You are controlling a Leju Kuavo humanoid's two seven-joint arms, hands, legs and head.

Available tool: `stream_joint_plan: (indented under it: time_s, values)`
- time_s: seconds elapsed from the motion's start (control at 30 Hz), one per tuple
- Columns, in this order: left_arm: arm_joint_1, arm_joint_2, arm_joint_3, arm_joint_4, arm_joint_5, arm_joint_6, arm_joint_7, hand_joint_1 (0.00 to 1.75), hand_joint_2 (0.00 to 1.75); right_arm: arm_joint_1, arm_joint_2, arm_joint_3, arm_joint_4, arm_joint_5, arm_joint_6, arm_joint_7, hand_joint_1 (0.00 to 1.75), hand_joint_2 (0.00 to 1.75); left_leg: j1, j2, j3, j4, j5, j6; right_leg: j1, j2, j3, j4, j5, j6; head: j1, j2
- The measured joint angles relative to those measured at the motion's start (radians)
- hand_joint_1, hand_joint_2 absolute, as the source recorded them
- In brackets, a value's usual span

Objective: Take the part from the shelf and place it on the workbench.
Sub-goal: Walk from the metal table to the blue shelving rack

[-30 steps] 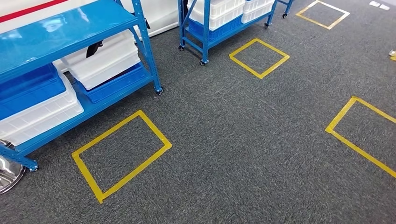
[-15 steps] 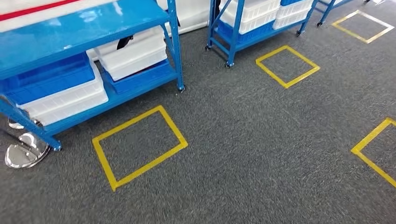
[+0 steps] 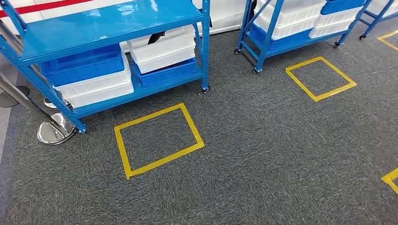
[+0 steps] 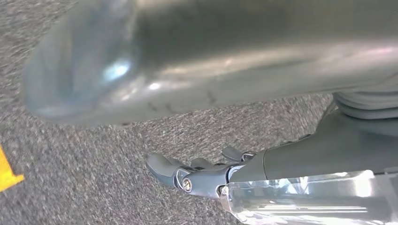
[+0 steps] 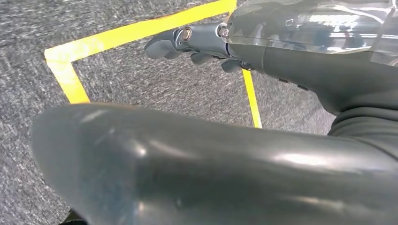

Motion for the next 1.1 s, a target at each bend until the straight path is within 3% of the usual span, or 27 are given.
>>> stream_joint_plan:
  time_s: [0.07,0.13,0.17,0.23,0.27,0.3,0.33,0.37,0.4,0.47,0.5,0.63,0.7,0.77,0.8,0.83,0.87,0.93,0.97,1.03,1.1]
  values:
    - [0.002,0.000,0.002,0.000,0.013,-0.003,-0.002,0.00,0.00,-0.004,0.000,0.000,0.001,-0.005,-0.001,0.004,0.00,0.00,-0.002,-0.015,-0.001,-0.009,0.001,0.010,0.001,-0.016,0.005,-0.002,-0.002,0.011,0.001,0.000]
    - [0.005,-0.002,0.005,0.001,0.028,-0.006,-0.004,0.00,0.00,-0.006,0.000,0.000,0.001,-0.011,-0.003,0.002,0.00,0.00,0.003,-0.034,0.003,-0.018,0.009,0.021,-0.002,0.009,0.002,0.016,-0.020,0.023,0.001,0.000]
    - [0.003,-0.003,0.007,0.002,0.034,-0.008,-0.005,0.00,0.00,-0.006,0.000,0.000,0.001,-0.014,-0.004,0.000,0.00,0.00,0.007,-0.043,0.005,-0.022,0.013,0.026,-0.003,0.035,-0.013,0.050,-0.044,0.027,0.002,0.000]
    - [-0.001,-0.004,0.011,0.002,0.040,-0.011,-0.005,0.00,0.00,-0.003,0.000,0.000,0.001,-0.015,-0.005,-0.007,0.00,0.00,0.008,-0.062,0.003,-0.024,0.017,0.031,-0.008,0.081,-0.072,0.173,-0.108,0.033,0.003,0.000]
    - [-0.002,-0.006,0.013,0.002,0.041,-0.011,-0.005,0.00,0.00,-0.002,0.000,0.000,0.001,-0.015,-0.005,-0.010,0.00,0.00,0.008,-0.073,0.002,-0.023,0.018,0.033,-0.010,0.089,-0.103,0.234,-0.130,0.034,0.003,0.000]
    - [-0.003,-0.007,0.016,0.002,0.043,-0.012,-0.004,0.00,0.00,-0.001,0.000,0.000,0.001,-0.017,-0.006,-0.014,0.00,0.00,0.008,-0.083,0.002,-0.023,0.018,0.033,-0.011,0.092,-0.124,0.270,-0.134,0.035,0.003,0.000]
    - [-0.002,-0.008,0.019,0.003,0.045,-0.012,-0.004,0.00,0.00,-0.001,0.000,-0.001,0.001,-0.021,-0.008,-0.017,0.00,0.00,0.009,-0.092,0.003,-0.021,0.018,0.032,-0.012,0.093,-0.127,0.268,-0.116,0.036,0.004,0.000]
    - [-0.002,-0.010,0.021,0.003,0.047,-0.012,-0.004,0.00,0.00,-0.001,0.000,-0.001,0.001,-0.026,-0.011,-0.019,0.00,0.00,0.009,-0.100,0.004,-0.020,0.016,0.031,-0.013,0.094,-0.111,0.227,-0.080,0.035,0.004,0.000]
    - [-0.001,-0.011,0.023,0.004,0.051,-0.012,-0.005,0.00,0.00,-0.001,-0.001,-0.002,0.001,-0.032,-0.014,-0.022,0.00,0.00,0.010,-0.107,0.006,-0.018,0.014,0.028,-0.015,0.097,-0.084,0.160,-0.037,0.034,0.004,0.000]
    - [-0.001,-0.013,0.027,0.005,0.057,-0.012,-0.009,0.00,0.00,-0.002,-0.001,-0.003,0.001,-0.037,-0.017,-0.025,0.00,0.00,0.008,-0.117,0.005,-0.011,0.009,0.018,-0.015,0.110,-0.039,0.045,0.014,0.030,0.004,0.000]
    - [-0.002,-0.013,0.029,0.006,0.060,-0.012,-0.011,0.00,0.00,-0.003,-0.001,-0.003,0.001,-0.037,-0.018,-0.026,0.00,0.00,0.007,-0.120,0.003,-0.008,0.007,0.013,-0.014,0.115,-0.030,0.018,0.021,0.026,0.003,0.000]
    - [-0.001,-0.012,0.036,0.006,0.064,-0.017,-0.021,0.00,0.00,-0.003,-0.001,-0.003,0.001,-0.039,-0.019,-0.028,0.00,0.00,0.009,-0.113,-0.005,0.006,-0.006,-0.010,-0.012,0.110,-0.029,0.005,0.025,0.002,0.002,0.000]
    - [-0.003,-0.011,0.039,0.006,0.070,-0.023,-0.028,0.00,0.00,-0.002,-0.001,-0.004,0.001,-0.039,-0.019,-0.030,0.00,0.00,0.011,-0.089,-0.044,0.091,-0.057,-0.019,-0.013,0.101,-0.027,0.000,0.025,-0.010,-0.001,0.000]
    - [-0.005,-0.011,0.044,0.007,0.081,-0.032,-0.034,0.00,0.00,0.000,0.000,-0.006,0.001,-0.039,-0.018,-0.032,0.00,0.00,0.013,-0.074,-0.108,0.227,-0.116,-0.024,-0.010,0.093,-0.028,0.000,0.022,-0.017,-0.002,0.000]
    - [-0.005,-0.011,0.047,0.007,0.088,-0.034,-0.036,0.00,0.00,0.001,0.000,-0.007,0.001,-0.039,-0.018,-0.031,0.00,0.00,0.014,-0.071,-0.129,0.271,-0.127,-0.025,-0.008,0.089,-0.027,0.000,0.022,-0.018,-0.002,0.000]
    - [-0.005,-0.011,0.051,0.007,0.094,-0.036,-0.037,0.00,0.00,0.001,0.000,-0.008,0.001,-0.039,-0.018,-0.029,0.00,0.00,0.014,-0.070,-0.132,0.278,-0.117,-0.025,-0.006,0.086,-0.025,0.000,0.021,-0.018,-0.002,0.000]
    - [-0.005,-0.011,0.054,0.007,0.099,-0.036,-0.038,0.00,0.00,0.001,0.000,-0.009,0.001,-0.039,-0.019,-0.026,0.00,0.00,0.014,-0.068,-0.116,0.246,-0.091,-0.022,-0.005,0.083,-0.023,0.000,0.019,-0.018,-0.003,0.000]
    - [-0.005,-0.011,0.060,0.007,0.106,-0.036,-0.038,0.00,0.00,0.001,0.003,-0.010,0.001,-0.041,-0.020,-0.021,0.00,0.00,0.009,-0.061,-0.046,0.106,-0.027,-0.008,-0.002,0.079,-0.016,0.000,0.016,-0.015,-0.002,0.000]
    - [-0.007,-0.010,0.062,0.007,0.108,-0.036,-0.038,0.00,0.00,0.000,0.006,-0.010,0.001,-0.042,-0.021,-0.018,0.00,0.00,0.006,-0.056,-0.016,0.045,-0.010,0.000,-0.001,0.077,-0.013,0.000,0.013,-0.011,-0.002,0.000]
    - [-0.009,-0.010,0.068,0.007,0.111,-0.036,-0.035,0.00,0.00,0.000,0.009,-0.012,0.002,-0.044,-0.022,-0.011,0.00,0.00,-0.001,-0.050,0.010,-0.013,-0.008,0.013,-0.001,0.074,-0.009,0.003,0.013,0.001,-0.002,0.000]
    - [-0.007,-0.011,0.073,0.007,0.113,-0.036,-0.031,0.00,0.00,0.000,0.010,-0.015,0.002,-0.046,-0.023,-0.007,0.00,0.00,0.000,-0.054,0.019,-0.026,-0.006,0.023,-0.003,0.073,-0.008,0.013,0.019,0.014,-0.001,0.000]
